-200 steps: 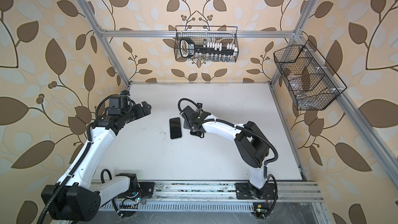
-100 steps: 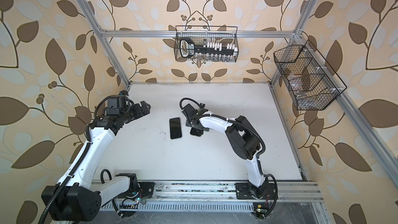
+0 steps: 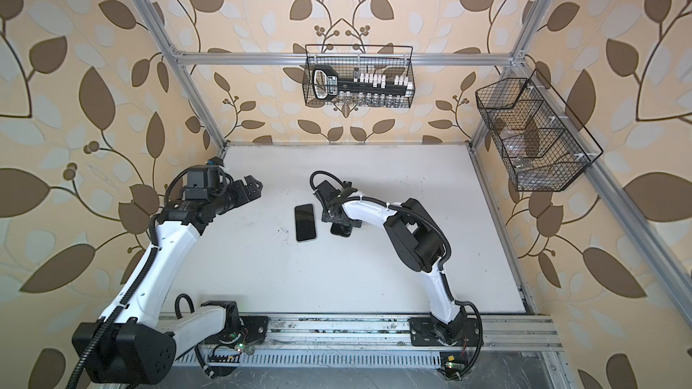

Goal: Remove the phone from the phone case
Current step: 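Lower the right gripper onto the black-cased phone and grip its near end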

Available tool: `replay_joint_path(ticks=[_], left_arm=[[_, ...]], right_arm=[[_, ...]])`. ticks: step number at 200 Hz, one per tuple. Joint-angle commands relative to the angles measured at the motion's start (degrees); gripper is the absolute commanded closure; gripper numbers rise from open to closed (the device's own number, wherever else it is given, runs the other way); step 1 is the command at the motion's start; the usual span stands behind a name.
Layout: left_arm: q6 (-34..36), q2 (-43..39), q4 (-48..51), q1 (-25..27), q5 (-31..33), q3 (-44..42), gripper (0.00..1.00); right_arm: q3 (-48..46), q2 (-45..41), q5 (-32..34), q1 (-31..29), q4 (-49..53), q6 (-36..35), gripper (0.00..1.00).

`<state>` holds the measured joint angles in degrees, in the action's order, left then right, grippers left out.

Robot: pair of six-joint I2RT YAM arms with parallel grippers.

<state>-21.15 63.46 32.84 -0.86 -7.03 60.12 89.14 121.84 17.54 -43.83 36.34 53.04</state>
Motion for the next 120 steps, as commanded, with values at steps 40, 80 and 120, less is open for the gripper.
replay_joint_path(ticks=[40, 80, 120], left_arm=[[0.3, -1.3, 0.5, -0.6, -0.1, -0.3, 0.01], [0.4, -1.3, 0.6, -0.6, -0.2, -0.3, 0.01], [0.2, -1.3, 0.4, -0.5, -0.9, -0.5, 0.01]], right_arm=[[1.1, 2.3, -1.3, -0.6, 1.6, -1.9, 0.10], [0.7, 2.7, -3.3, -0.7, 1.4, -2.5, 0.16], [-0.3, 2.3, -3.7, -1.2, 1.5, -2.8, 0.19]])
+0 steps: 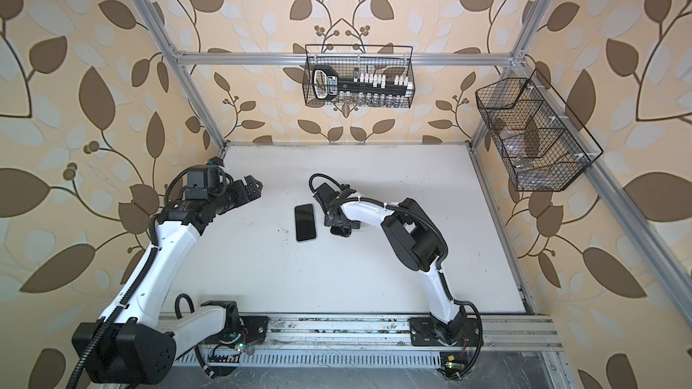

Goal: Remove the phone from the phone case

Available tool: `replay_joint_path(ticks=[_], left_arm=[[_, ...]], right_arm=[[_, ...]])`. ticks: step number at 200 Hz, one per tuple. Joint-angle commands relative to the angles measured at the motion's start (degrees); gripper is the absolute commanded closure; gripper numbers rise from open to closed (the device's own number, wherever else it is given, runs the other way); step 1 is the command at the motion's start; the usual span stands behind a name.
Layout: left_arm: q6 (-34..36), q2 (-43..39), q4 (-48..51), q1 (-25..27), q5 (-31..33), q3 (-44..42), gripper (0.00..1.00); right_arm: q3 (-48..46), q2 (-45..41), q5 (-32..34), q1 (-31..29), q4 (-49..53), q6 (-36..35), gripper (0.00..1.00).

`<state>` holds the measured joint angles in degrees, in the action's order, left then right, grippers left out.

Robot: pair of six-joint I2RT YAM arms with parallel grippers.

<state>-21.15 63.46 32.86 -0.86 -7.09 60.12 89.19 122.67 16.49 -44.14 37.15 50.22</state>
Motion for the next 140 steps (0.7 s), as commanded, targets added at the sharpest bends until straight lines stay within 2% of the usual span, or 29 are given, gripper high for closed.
replay_joint_path(ticks=[1, 31, 102, 140], left_arm=[[0.2, -1.2, 0.4, -0.5, -0.9, -0.5, 0.01], [0.2, -1.1, 0.5, -0.6, -0.9, -0.5, 0.01], [0.4, -1.2, 0.6, -0.6, -0.9, -0.6, 0.01], [0.3, -1.4, 0.5, -0.5, -0.8, -0.8, 0.01]], right_arm=[[-0.4, 1.5, -2.6, -0.9, 0.7, 0.0, 0.20], [-0.7, 1.3, -1.7, -1.3, 1.2, -0.6, 0.22], [-2.7, 0.7, -1.6, -1.1, 0.5, -3.8, 0.20], [-3.9, 0.1, -2.5, -0.8, -0.4, -6.0, 0.27]])
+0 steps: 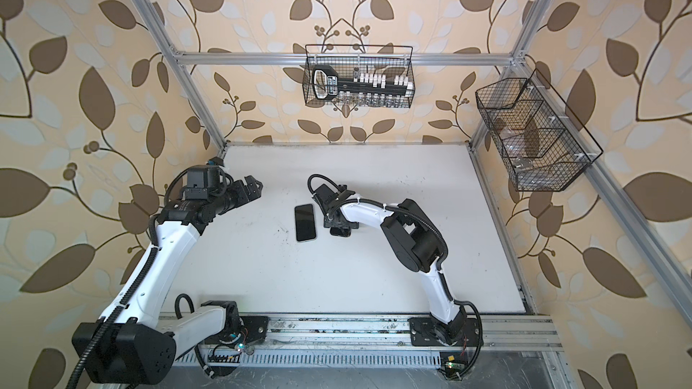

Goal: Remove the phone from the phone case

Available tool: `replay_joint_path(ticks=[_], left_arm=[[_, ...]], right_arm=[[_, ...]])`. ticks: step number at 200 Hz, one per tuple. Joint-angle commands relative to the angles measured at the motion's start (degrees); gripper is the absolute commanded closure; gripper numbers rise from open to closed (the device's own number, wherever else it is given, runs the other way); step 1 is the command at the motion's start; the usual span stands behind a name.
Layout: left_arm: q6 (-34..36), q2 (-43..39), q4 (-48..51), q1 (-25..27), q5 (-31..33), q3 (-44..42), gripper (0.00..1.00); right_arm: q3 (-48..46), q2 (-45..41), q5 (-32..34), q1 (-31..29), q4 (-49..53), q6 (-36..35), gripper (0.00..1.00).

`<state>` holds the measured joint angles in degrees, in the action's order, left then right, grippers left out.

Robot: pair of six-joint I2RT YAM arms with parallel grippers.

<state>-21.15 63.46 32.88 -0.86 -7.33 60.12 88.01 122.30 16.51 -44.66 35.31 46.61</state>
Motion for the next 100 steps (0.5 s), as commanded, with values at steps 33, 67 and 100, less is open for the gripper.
replay_joint_path(ticks=[33, 67, 100], left_arm=[[0.4, -1.1, 0.6, -0.5, -0.5, -0.8, 0.01], [0.3, -0.5, 0.8, -0.5, -1.1, -0.5, 0.01], [0.4, -0.9, 0.3, -0.5, -1.7, -1.1, 0.01]], right_arm=[[-5.3, -2.3, -2.8, 0.2, -0.6, -4.6, 0.47], [-7.7, -6.3, -2.5, 1.7, -1.5, -8.3, 0.56], [-10.2, -9.4, -4.5, 4.0, -3.6, -11.8, 0.56]])
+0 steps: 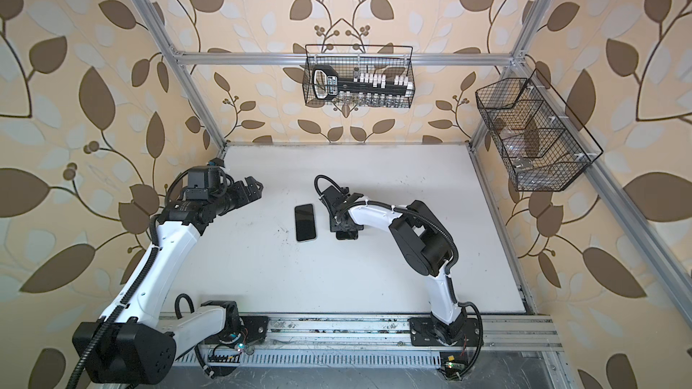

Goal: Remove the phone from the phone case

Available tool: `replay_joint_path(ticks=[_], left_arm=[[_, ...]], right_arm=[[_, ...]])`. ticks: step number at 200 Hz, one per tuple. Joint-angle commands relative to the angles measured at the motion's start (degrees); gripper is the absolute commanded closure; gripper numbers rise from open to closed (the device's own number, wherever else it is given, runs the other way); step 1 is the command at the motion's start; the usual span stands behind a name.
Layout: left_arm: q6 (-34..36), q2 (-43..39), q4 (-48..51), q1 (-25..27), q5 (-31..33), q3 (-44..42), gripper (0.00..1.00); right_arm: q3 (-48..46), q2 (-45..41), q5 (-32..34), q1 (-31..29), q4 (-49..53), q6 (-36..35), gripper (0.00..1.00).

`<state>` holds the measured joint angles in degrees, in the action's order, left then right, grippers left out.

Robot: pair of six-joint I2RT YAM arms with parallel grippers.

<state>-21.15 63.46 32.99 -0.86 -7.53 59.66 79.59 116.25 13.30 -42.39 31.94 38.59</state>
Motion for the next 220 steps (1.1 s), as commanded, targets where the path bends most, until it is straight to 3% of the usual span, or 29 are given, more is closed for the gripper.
replay_joint_path(ticks=[1, 69, 106, 160, 185, 220], left_arm=[[0.4, -0.9, 0.2, -0.5, -1.6, -0.6, 0.01], [-0.7, -0.1, -1.1, 0.0, -6.0, -1.2, 0.01], [-7.0, 1.0, -4.7, 0.5, -16.5, -4.4, 0.01], [-17.6, 4.0, -16.1, 14.5, -13.5, -11.1, 0.01], [-18.2, 6.0, -17.9, 15.6, -14.4, -10.8, 0.01], [-19.2, 10.2, -21.8, 15.8, -20.4, -10.8, 0.01]], right_arm=[[-1.9, -3.5, -1.3, 1.8, -0.3, -3.9, 0.56], [-6.5, -8.2, -6.1, 4.1, -3.3, -9.8, 0.57], [-10.1, -11.2, -8.4, 5.2, -6.0, -11.4, 0.58], [-10.7, -11.6, -10.6, 5.9, -7.4, -12.9, 0.59], [-11.0, -11.9, -11.7, 6.0, -7.7, -13.4, 0.60], [-12.2, -14.4, -13.1, 6.0, -7.9, -14.3, 0.61]])
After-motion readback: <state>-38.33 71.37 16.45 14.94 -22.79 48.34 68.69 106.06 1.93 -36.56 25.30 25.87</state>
